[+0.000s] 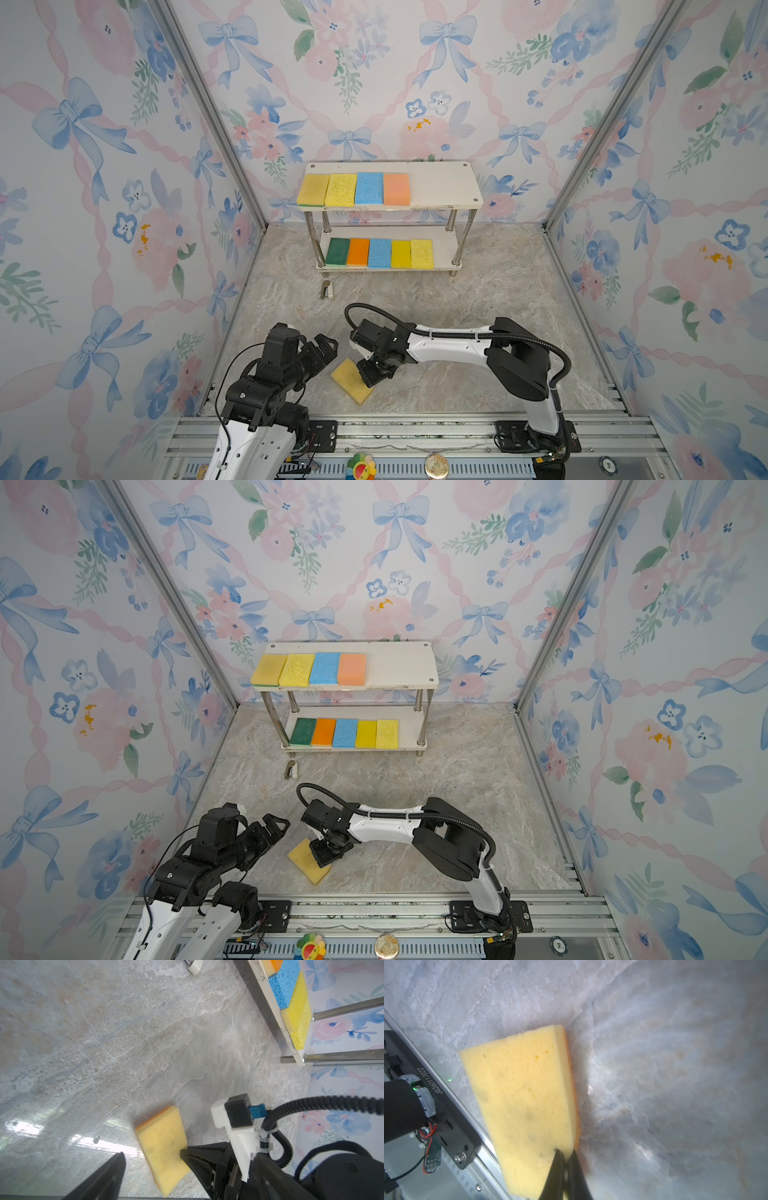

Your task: Place and organize the cleaning sponges onto the shelf

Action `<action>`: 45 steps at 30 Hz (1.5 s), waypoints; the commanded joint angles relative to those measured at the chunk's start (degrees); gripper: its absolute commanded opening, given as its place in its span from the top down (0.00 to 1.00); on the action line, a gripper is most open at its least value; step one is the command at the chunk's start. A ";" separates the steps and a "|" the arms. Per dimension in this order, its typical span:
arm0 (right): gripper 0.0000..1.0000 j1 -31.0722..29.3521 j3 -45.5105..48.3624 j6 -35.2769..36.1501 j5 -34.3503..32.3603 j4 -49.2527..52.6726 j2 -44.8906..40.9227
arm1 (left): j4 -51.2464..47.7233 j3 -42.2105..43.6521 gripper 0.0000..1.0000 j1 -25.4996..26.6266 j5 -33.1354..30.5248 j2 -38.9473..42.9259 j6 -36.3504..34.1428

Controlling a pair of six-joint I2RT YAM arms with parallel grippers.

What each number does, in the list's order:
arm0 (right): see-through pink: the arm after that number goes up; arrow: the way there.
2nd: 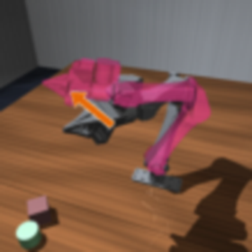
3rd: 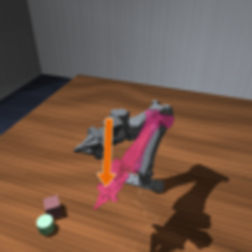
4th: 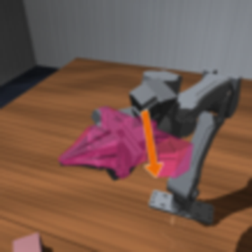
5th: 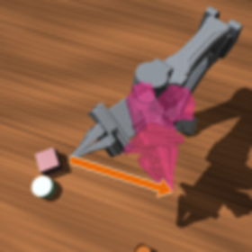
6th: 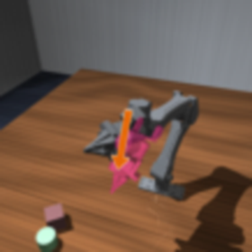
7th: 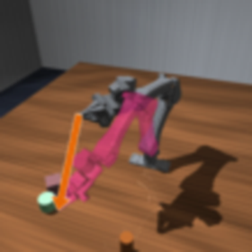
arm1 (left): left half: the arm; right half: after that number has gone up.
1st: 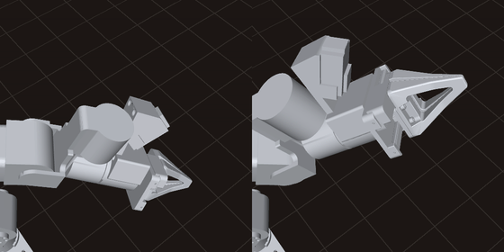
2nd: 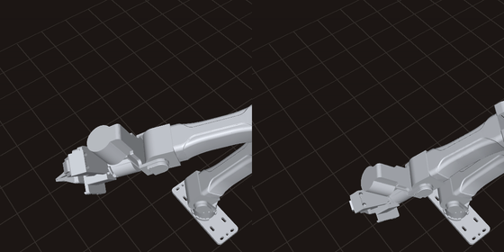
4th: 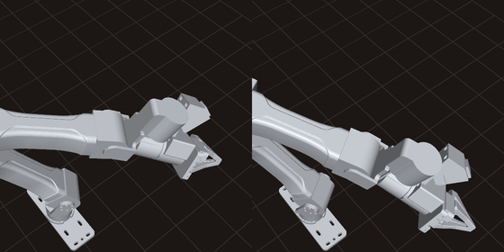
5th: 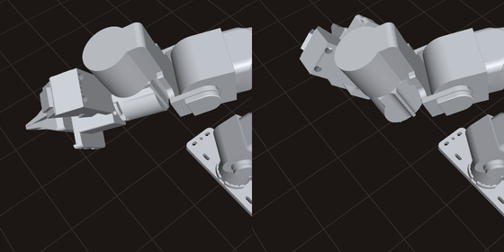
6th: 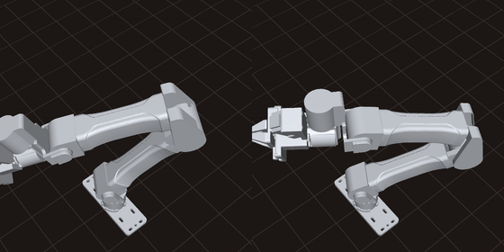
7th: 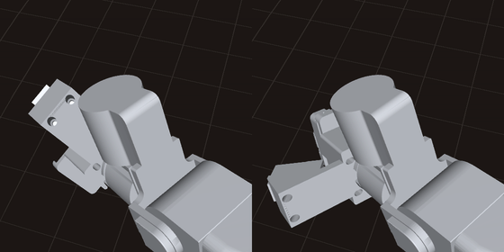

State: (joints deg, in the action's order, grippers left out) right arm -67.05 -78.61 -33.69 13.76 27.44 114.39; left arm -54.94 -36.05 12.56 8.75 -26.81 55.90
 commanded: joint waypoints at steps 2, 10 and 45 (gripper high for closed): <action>0.96 3.95 4.89 -4.68 -2.43 -0.28 -7.69 | 4.49 -1.62 0.02 -0.43 2.34 -3.56 -3.32; 1.00 13.65 14.63 -6.92 -2.07 3.00 -22.49 | 26.79 3.90 0.02 1.19 18.12 -11.14 0.06; 0.97 22.71 -8.64 -3.30 7.83 20.73 -35.06 | 73.99 -8.17 0.42 13.36 33.67 -35.87 14.85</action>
State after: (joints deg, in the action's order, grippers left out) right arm -43.53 -85.58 -37.28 21.04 46.96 79.64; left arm 18.13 -45.10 25.54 42.87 -63.20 70.54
